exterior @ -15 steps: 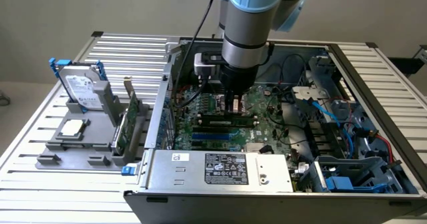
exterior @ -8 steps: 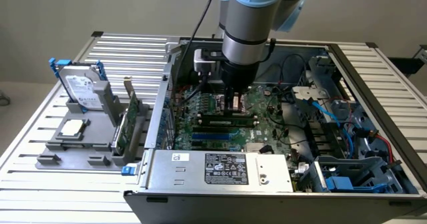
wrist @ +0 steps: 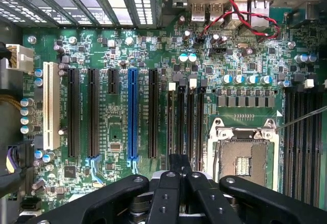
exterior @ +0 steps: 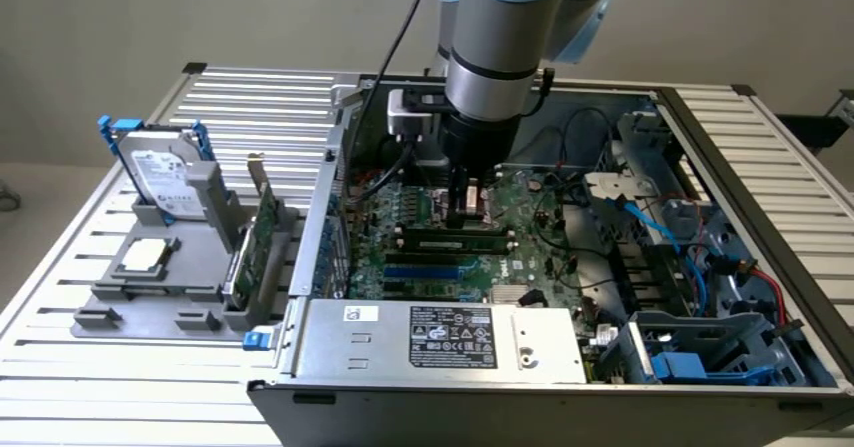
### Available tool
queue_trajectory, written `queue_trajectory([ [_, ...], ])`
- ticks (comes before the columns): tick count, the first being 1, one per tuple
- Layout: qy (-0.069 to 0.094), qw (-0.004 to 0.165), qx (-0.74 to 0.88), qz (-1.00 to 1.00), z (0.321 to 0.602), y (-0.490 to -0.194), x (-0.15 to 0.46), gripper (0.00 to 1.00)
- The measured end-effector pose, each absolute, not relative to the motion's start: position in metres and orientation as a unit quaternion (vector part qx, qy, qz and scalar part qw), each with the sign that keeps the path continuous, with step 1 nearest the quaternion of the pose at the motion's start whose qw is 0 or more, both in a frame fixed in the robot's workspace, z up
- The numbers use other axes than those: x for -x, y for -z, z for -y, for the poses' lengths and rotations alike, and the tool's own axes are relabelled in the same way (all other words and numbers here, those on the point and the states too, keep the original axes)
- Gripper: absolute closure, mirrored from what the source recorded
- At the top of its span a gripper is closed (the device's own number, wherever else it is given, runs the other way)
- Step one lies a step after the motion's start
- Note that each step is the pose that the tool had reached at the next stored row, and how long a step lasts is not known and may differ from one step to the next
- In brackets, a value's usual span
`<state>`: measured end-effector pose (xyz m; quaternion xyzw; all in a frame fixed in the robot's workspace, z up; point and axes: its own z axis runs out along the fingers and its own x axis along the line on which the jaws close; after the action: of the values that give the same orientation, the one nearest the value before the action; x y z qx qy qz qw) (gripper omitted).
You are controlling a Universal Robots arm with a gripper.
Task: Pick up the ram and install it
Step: 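Press down the ram until it locks into place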
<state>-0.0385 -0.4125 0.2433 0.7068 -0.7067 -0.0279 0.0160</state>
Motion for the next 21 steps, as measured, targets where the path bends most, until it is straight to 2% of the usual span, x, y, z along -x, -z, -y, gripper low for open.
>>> queue_trajectory([
  [21, 0.029, 0.015, -0.668, 0.744, 0.4153, -0.243, 0.0385, 0.89],
])
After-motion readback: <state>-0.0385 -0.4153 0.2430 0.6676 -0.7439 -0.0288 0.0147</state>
